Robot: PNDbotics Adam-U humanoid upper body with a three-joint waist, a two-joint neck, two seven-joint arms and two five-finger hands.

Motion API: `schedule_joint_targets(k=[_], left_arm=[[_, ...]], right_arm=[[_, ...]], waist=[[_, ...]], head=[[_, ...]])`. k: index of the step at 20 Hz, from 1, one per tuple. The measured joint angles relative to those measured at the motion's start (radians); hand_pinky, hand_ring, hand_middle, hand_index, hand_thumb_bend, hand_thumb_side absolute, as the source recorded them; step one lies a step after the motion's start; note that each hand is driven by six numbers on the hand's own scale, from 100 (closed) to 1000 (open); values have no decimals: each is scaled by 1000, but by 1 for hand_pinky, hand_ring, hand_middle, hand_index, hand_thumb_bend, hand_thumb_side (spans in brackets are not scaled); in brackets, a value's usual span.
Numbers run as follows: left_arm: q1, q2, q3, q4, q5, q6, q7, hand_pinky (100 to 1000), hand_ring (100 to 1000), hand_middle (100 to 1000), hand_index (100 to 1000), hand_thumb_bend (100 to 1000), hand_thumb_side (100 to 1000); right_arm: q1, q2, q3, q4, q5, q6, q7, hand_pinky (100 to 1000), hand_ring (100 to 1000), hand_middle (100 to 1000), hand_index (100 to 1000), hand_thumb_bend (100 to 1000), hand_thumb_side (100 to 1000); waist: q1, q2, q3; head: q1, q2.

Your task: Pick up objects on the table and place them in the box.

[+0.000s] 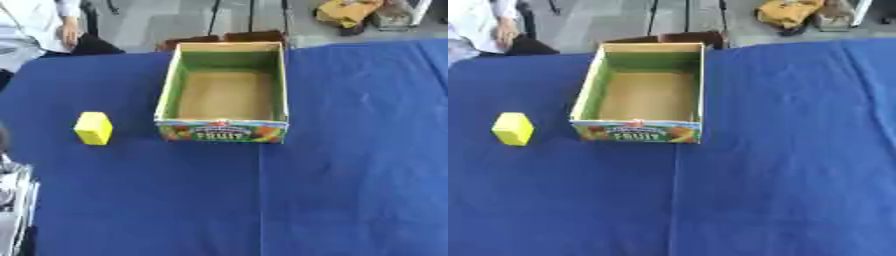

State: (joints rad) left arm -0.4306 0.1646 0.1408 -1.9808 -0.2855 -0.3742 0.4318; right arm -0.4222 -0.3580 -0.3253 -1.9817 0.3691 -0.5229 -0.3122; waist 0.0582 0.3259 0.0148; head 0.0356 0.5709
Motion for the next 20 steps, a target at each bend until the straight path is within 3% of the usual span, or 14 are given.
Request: schedule_joint_targets(k=[7, 14, 20], left_arm=[[-1, 36, 37, 0, -52, 51, -8, 686, 824, 825, 971, 100, 996], [-13, 176, 104, 33, -147, 145, -81, 644, 824, 835, 988, 100, 1000], [-32, 304, 81, 155, -229, 227, -163, 665, 849, 869, 1000, 100, 1000]], right_arm=[[2, 0, 0, 0, -1, 0, 0, 695, 724, 654, 826, 100, 1000], [10, 0, 0, 0, -1, 2, 2, 695, 724, 653, 826, 100, 1000], [17, 0, 6, 0, -2, 5, 5, 696, 722, 652, 826, 100, 1000]], waist=[[0, 0, 4], [0, -1, 6], [6, -1, -2]], head=[[1, 0], [1, 0], [6, 0]])
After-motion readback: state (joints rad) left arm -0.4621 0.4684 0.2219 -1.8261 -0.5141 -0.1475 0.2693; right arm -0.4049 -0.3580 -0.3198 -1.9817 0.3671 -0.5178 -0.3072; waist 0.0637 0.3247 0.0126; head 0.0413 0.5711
